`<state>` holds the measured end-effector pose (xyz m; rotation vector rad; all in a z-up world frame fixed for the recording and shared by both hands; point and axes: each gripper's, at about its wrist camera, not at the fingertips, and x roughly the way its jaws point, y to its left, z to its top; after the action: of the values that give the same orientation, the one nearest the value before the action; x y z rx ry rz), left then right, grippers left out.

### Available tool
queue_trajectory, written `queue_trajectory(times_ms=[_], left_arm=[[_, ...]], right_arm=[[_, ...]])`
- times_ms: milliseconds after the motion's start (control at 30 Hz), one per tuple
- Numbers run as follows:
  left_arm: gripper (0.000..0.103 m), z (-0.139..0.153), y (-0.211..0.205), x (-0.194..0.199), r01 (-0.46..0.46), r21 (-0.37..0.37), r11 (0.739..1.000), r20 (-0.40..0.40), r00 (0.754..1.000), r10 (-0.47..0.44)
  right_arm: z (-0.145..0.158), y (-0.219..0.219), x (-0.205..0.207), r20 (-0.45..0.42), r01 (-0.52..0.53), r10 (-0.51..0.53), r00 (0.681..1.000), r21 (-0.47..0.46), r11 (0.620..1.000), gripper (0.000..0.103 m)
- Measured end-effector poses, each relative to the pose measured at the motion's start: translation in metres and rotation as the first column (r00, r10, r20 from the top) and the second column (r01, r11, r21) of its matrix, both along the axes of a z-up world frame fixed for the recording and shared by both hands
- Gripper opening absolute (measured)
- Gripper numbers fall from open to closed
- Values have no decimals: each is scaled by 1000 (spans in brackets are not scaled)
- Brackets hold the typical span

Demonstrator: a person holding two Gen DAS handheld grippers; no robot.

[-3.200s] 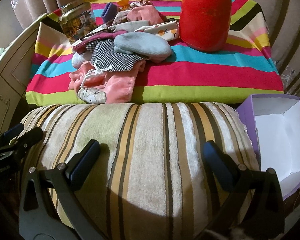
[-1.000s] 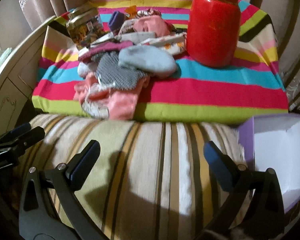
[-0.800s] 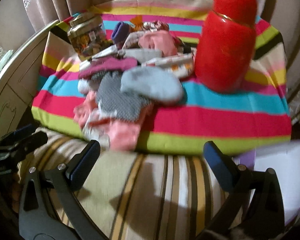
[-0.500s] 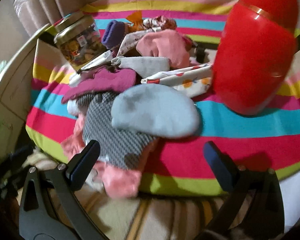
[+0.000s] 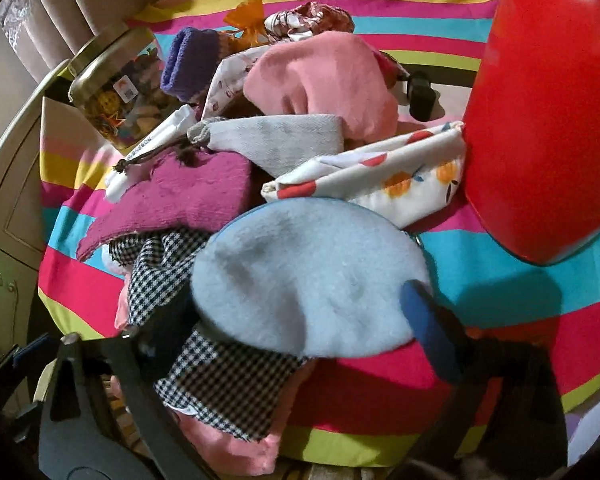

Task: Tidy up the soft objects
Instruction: 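Grasp the checked cloth with the left tool while the right tool grasps the light blue cloth, then carry both cloths to the white box and release them inside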

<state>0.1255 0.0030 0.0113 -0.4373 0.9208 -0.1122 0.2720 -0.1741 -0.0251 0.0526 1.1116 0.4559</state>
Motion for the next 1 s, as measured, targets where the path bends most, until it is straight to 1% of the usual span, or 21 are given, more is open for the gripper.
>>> queue_trajectory(times_ms=[33, 67, 100, 167, 200, 233, 267, 367, 433, 500, 533, 567, 600, 700, 800, 1000], left_arm=[[79, 0, -1, 3, 4, -6, 1000, 1, 1000, -4], [75, -1, -2, 5, 7, -9, 1000, 2, 1000, -7], [74, -1, -3, 9, 14, -13, 1000, 5, 1000, -14], [72, -3, -7, 16, 24, -19, 1000, 3, 1000, -24], [71, -5, -9, 22, 29, -22, 999, -5, 1000, -29], [67, -7, -11, 25, 32, -24, 999, -12, 999, -32], [64, -9, -13, 30, 38, -27, 999, -21, 999, -38], [58, -16, -21, 43, 51, -18, 999, -46, 998, -52], [57, -22, -25, 51, 51, -4, 999, -70, 996, -51], [50, -29, -26, 60, 46, 4, 999, -95, 994, -45], [37, -31, -27, 63, 48, 5, 999, -102, 994, -47], [18, -33, -28, 66, 53, 5, 999, -112, 992, -53], [12, -35, -29, 67, 50, 7, 999, -115, 992, -49], [7, -27, -28, 59, 46, 5, 999, -74, 996, -45], [6, -17, -29, 48, 45, 7, 999, -35, 998, -45], [6, 2, -34, 25, 61, -33, 998, 31, 998, -60]], right_arm=[[-1, -2, 0, 1, 0, 0, 1000, 1, 1000, 86], [0, -5, 1, -2, 0, 0, 1000, 16, 1000, 80], [0, -7, 0, -4, 2, -2, 1000, 31, 1000, 77], [-1, -14, -1, -10, 3, -3, 1000, 58, 998, 59], [-2, -17, -1, -14, 3, -2, 1000, 73, 997, 54], [-2, -18, -2, -21, 2, -1, 1000, 85, 996, 48], [-4, -21, -3, -24, 1, 1, 1000, 96, 995, 45], [-1, -26, -7, -17, -2, 4, 1000, 111, 994, 41], [1, -31, -12, -11, 0, 2, 1000, 124, 992, 40], [3, -38, -16, -9, 8, -6, 1000, 139, 990, 40], [5, -40, -18, -9, 12, -11, 1000, 143, 990, 40], [7, -44, -22, -8, 19, -18, 1000, 145, 989, 40], [9, -47, -24, -5, 22, -21, 1000, 147, 989, 40], [16, -55, -33, 14, 35, -37, 999, 146, 989, 40], [22, -64, -41, 28, 50, -54, 998, 148, 988, 40], [31, -89, -62, 57, 89, -99, 993, 152, 984, 40]])
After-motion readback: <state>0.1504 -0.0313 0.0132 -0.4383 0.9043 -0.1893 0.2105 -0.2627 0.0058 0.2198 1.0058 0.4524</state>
